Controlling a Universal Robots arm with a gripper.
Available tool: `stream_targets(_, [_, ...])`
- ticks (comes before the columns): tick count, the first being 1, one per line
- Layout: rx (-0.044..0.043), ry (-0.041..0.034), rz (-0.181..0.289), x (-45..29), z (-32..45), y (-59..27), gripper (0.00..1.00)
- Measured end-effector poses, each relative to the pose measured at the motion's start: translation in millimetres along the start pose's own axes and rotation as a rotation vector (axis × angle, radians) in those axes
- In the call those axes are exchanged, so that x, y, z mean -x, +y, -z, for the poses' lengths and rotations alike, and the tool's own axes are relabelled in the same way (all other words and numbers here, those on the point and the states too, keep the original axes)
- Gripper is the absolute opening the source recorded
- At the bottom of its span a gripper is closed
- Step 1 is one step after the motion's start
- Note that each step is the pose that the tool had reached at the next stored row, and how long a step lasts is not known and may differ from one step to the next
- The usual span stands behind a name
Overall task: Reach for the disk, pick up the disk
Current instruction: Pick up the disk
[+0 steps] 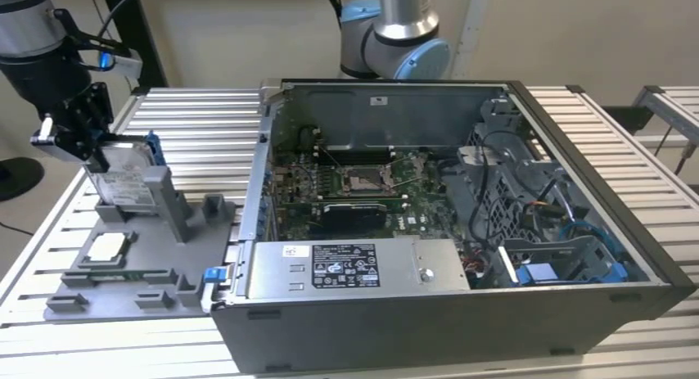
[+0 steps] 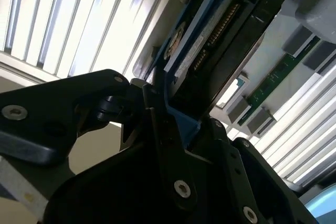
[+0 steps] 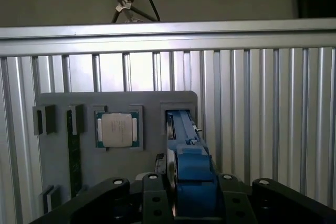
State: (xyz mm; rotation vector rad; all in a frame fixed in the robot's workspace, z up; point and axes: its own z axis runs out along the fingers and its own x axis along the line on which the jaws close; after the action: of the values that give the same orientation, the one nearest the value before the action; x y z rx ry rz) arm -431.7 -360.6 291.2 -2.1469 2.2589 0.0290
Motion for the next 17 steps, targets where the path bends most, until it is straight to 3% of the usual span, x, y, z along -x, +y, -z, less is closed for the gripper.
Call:
stream_targets(13, [-0.0002, 0.0001, 0.000, 0.0, 0.2, 0.1, 0.00])
stream_targets(17, [-0.0176, 0.0007, 0.000, 0.1, 0.1, 0.5, 0.00])
